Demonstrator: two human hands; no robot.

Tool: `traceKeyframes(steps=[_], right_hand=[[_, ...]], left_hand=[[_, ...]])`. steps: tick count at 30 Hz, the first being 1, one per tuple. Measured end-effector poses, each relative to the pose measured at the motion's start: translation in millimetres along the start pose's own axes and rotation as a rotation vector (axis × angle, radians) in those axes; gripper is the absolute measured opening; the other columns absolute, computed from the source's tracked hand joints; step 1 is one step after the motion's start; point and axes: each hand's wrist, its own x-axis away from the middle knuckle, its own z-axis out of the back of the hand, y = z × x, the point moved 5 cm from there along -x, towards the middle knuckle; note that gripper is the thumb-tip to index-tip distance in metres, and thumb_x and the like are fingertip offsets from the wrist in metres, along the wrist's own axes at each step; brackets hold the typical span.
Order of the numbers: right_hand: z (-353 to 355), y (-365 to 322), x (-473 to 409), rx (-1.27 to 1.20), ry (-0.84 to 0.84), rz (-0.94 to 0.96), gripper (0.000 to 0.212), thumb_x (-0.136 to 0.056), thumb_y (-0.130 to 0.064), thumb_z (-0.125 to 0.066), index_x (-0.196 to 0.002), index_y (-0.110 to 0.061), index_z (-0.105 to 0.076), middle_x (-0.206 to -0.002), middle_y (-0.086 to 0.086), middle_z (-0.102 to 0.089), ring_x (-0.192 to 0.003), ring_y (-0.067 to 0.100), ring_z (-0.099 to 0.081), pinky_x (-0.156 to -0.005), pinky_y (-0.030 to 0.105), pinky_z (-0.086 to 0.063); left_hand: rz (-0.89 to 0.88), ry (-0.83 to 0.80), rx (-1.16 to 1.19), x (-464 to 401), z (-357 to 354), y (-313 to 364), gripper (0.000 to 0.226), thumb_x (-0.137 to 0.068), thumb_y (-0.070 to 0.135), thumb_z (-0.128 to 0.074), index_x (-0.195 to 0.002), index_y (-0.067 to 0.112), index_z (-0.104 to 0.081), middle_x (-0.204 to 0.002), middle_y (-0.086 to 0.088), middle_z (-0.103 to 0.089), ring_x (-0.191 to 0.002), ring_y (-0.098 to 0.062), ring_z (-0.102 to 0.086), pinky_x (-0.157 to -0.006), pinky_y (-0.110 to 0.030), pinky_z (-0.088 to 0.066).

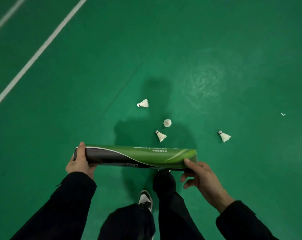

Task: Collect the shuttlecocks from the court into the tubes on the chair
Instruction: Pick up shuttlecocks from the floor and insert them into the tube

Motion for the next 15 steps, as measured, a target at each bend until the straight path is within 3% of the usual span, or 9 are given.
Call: traceKeyframes(steps=[4,7,9,12,15], right_hand=[[-9,-5,-51,0.012,0.052,-0.061,0.038,-0.087,-0.035,-0.065,-0.098,0.001,-0.071,-0.091,0.014,-0.072,-0.065,0.02,-0.064,-0.051,0.033,-0.057],[-19,-4,-83,0.064,0.055,-0.107,0.038,-0.087,-0.038,-0.064,-0.098,-0.002,-0.071,-0.088,0.013,-0.073,-0.064,0.021,-0.067,-0.053,0.033,-0.057],[-25,-3,-103,0.129,0.149,-0.059,0.031,-0.095,-0.036,-0.06,-0.098,-0.007,-0.07,-0.088,0.012,-0.074,-0.064,0.021,-0.068,-0.054,0.03,-0.054],[-24,-3,-135,0.123,0.381,0.122,0.025,-0.106,-0.029,-0.05,-0.104,-0.009,-0.065,-0.104,0.004,-0.072,-0.064,0.018,-0.064,-0.052,0.03,-0.047],[-14,17,-179,0.03,0.603,0.136,0.03,-0.107,-0.031,-0.048,-0.115,-0.005,-0.061,-0.114,0.002,-0.067,-0.067,0.011,-0.062,-0.053,0.025,-0.051]], left_hand=[[0.058,0.058,-0.02,-30,-12,-4,0.053,-0.087,0.047,-0.079,-0.12,0.01,-0.061,-0.116,-0.008,-0.073,-0.098,-0.02,-0.073,-0.075,-0.037,-0.062],[0.124,0.052,-0.007,-55,-14,-14,0.052,-0.089,0.045,-0.077,-0.126,0.013,-0.06,-0.114,-0.003,-0.072,-0.091,-0.015,-0.073,-0.068,-0.033,-0.061],[0.18,0.052,-0.021,-73,-22,-21,0.05,-0.091,0.046,-0.076,-0.126,0.015,-0.059,-0.113,-0.002,-0.071,-0.091,-0.015,-0.072,-0.063,-0.031,-0.06],[0.183,0.099,-0.096,-103,-38,-31,0.059,-0.093,0.05,-0.072,-0.133,0.011,-0.055,-0.115,-0.003,-0.069,-0.094,-0.017,-0.07,-0.075,-0.035,-0.062],[0.15,0.138,-0.151,-142,-49,-37,0.06,-0.091,0.052,-0.071,-0.132,0.011,-0.054,-0.121,-0.003,-0.066,-0.098,-0.018,-0.069,-0.085,-0.038,-0.062]])
